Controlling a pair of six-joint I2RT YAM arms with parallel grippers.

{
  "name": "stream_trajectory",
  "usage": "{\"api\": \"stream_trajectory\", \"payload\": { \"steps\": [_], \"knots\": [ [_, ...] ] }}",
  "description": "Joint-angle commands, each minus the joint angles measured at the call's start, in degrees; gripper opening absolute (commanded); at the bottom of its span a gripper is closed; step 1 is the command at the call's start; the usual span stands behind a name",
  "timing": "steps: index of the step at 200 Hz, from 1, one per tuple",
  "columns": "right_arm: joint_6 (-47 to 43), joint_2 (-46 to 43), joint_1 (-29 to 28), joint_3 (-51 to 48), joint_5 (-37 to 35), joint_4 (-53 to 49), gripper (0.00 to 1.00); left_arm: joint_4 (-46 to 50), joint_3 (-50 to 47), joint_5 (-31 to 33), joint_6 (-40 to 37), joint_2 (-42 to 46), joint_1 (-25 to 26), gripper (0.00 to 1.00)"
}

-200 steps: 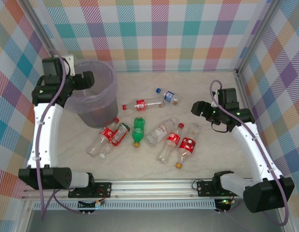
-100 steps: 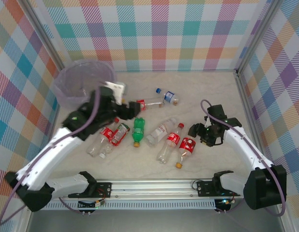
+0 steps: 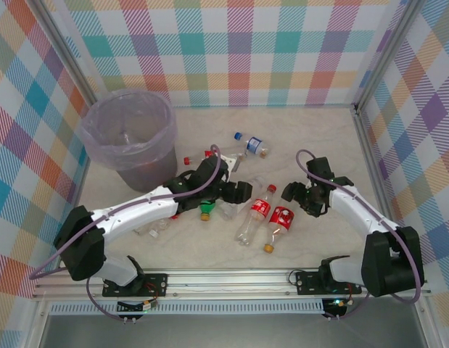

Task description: Put the plastic bottles in the bin

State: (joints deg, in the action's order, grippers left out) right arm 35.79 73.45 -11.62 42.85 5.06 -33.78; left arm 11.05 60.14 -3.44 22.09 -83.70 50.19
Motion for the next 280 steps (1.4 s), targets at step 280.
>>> {"api": "stream_trajectory", "payload": {
  "steps": [280],
  "knots": [
    [-4.6, -17.03, 2.08, 4.75, 18.77, 6.53, 0.52, -14.13, 8.18, -28.42, 1.77, -12.96, 3.04, 1.0]
  ]
}}
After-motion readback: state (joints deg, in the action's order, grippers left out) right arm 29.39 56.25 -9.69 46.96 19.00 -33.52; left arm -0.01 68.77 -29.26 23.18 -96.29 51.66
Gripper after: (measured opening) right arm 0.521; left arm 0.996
